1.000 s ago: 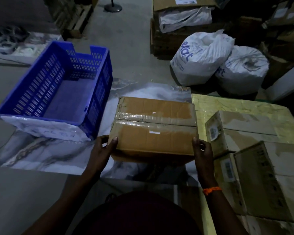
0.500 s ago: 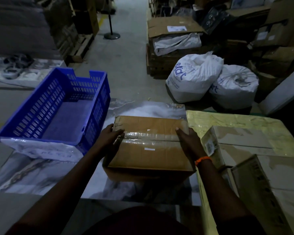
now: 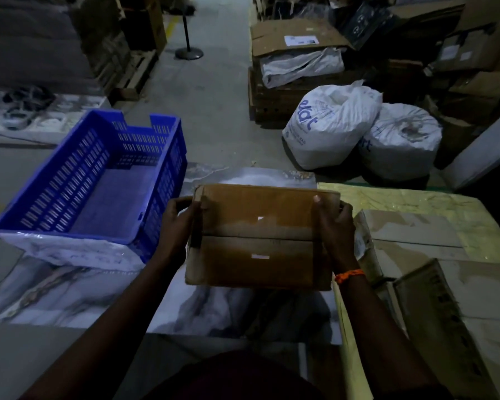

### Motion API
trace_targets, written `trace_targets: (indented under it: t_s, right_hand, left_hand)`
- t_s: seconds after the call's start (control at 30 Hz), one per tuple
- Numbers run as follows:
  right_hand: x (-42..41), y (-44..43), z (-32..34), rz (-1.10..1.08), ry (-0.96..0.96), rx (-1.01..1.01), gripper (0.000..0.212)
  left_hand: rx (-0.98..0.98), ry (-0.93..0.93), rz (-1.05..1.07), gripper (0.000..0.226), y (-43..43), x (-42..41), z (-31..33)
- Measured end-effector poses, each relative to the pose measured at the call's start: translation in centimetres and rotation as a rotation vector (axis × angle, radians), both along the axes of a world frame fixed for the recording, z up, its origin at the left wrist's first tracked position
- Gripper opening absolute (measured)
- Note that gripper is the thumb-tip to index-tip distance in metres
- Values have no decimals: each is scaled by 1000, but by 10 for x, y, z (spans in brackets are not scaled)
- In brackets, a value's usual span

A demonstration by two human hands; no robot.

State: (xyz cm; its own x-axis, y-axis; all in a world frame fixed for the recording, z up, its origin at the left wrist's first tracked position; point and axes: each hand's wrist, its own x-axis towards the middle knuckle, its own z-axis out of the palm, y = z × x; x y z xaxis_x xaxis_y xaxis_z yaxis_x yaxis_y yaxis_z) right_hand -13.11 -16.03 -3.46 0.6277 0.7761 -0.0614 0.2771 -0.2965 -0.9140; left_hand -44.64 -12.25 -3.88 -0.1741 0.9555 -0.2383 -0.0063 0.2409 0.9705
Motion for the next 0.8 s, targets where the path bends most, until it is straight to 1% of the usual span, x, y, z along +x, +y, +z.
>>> trace_targets:
  t_s: [0.07,0.13,0.23,0.27,0.3,0.43,0.53,0.63,0.73,0.8]
  right_hand:
    - [0,-5,3,-47,66,47,60]
    - [-3,-12,2,-67,120,79,56]
    - [-10,-27,-8,-67,151,132,46]
    - [-12,-33,-12,-69,163,137,46]
    - [-13,-39,-17,-76,167,132,48]
    - [-16,-63,-32,-85,162,99,40]
    - [-20,-79,-40,-97,121,86,46]
    - [-21,-89,-49,-98,77,72,49]
    - [-21,-97,-57,-98,83,60,53]
    - [-21,-100,-61,-103,90,55,51]
  left_hand:
    - [-45,-114,39,28,-4,2,5]
    - [-58,-145,64,28,-10,3,4]
    - [-41,-117,65,44,-21,1,-3]
    - [-36,-101,59,48,-25,-1,-6]
    - [-29,-79,51,47,-30,-2,-10]
    - [-42,2,54,41,-46,-8,-24]
    - [-54,36,77,33,-60,-8,-32]
    - [-31,50,68,37,-75,-6,-34]
    - [-13,57,50,40,-85,-7,-39]
    - [-7,60,44,42,-89,-10,-43]
